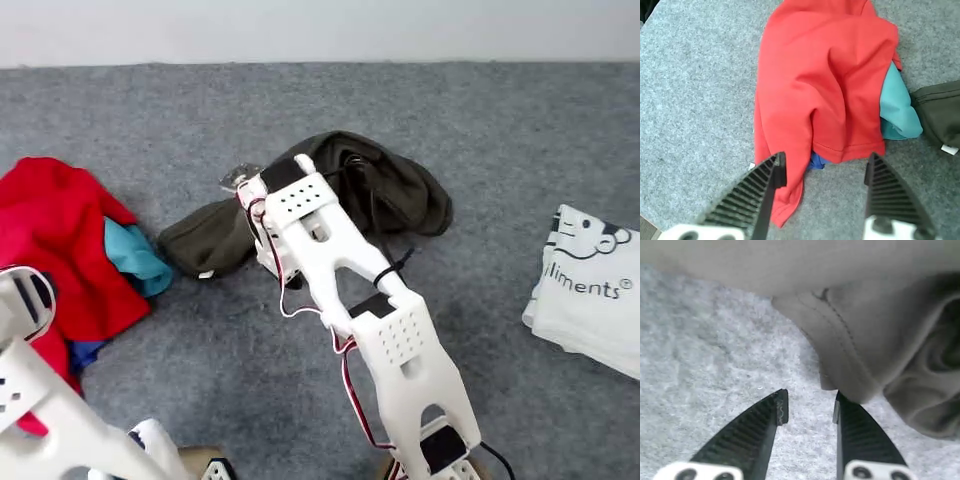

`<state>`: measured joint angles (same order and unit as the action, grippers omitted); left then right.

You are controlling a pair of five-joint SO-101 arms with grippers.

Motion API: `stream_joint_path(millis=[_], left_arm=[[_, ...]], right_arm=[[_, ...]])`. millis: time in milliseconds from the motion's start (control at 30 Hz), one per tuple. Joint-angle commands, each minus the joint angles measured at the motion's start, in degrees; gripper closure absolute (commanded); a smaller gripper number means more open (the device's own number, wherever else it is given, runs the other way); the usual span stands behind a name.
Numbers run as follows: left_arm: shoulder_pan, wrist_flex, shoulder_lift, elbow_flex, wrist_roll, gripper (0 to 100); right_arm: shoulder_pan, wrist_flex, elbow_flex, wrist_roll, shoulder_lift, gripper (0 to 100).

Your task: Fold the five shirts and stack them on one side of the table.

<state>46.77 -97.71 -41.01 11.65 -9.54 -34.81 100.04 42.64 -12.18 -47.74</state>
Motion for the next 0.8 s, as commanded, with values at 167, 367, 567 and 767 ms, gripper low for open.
stream_joint_path(millis=[167,367,567,767], left_arm=[[-0.09,0.79,-0.88,-0.22,-0.35,75],[-0.09,0.70,-0.88,-0.22,-0.35,75],[-0.09,0.70,-0.88,-0.22,-0.35,75],[0.09,0.62,-0.88,-0.22,-0.35,75]], right_arm=[[1.71,-5.49,0.09,0.09,0.31,87.7],[2.07,-6.55,0.09,-2.20,-0.92,95.8],[2.15,0.75,0.09,-7.30,-1.71,99.0],[5.32,3.03,-5.63,-8.88,7.08,99.0]])
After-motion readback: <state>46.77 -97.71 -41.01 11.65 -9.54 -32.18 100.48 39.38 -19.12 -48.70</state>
